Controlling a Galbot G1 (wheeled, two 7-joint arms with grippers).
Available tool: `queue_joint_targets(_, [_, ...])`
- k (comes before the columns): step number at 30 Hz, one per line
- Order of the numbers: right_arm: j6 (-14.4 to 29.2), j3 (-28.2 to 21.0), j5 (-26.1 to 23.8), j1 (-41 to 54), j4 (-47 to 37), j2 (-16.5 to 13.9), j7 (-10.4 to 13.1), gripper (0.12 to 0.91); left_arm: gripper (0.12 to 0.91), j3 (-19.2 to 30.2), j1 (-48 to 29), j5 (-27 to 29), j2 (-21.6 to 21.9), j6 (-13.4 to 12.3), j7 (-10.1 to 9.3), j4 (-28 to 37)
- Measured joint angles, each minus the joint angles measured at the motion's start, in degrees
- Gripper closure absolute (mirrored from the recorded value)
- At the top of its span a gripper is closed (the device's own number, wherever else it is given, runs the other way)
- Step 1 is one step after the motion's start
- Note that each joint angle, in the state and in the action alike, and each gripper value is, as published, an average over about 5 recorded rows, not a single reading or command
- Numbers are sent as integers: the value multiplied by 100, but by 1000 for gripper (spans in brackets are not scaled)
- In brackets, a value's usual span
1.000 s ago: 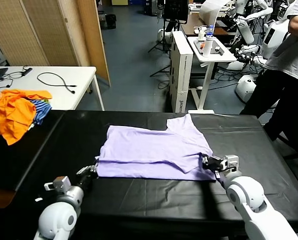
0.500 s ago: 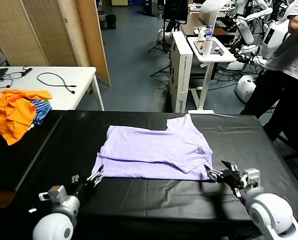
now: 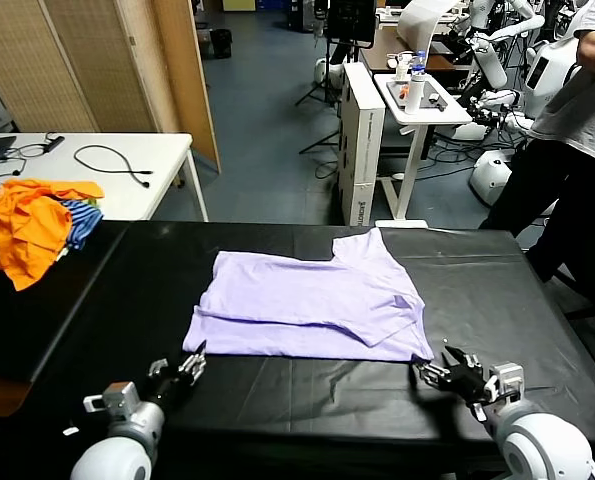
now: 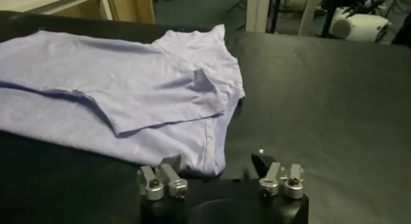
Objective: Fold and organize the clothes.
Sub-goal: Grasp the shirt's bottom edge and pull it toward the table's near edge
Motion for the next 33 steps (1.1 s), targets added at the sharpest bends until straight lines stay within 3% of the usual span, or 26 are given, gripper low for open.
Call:
queue_joint_targets(2, [1, 1, -17, -33, 8, 2, -11, 828, 525, 4, 3, -3, -3, -5, 0, 4])
queue_joint_targets(4, [2, 7, -30, -68, 27, 5, -12, 876, 628, 13, 9, -6, -7, -12, 0, 5])
queue_joint_targets(6, [2, 24, -42, -111, 64, 12, -3, 884, 759, 26, 20, -7, -11, -15, 0, -3])
queue_joint_targets(9, [-26, 70, -51, -198, 148, 29, 31, 884, 870, 35, 55, -3, -8, -15, 0, -51])
queue_joint_targets(18, [-378, 247, -163, -702, 718, 141, 131, 884, 885, -109, 373, 134, 106, 69, -125, -360])
queue_joint_targets(28, [-560, 256, -203, -1184, 1174, 113, 207, 869, 885, -391, 1325, 381, 95, 87, -155, -934])
queue_joint_targets(31, [-650, 264, -209, -1290, 1255, 132, 258, 762, 875, -406, 1518, 377, 36, 123, -174, -1070])
queue_joint_targets(33, [-686, 277, -234, -1363, 1313, 157, 280, 634, 819, -408, 1582, 366, -3, 157, -206, -1140])
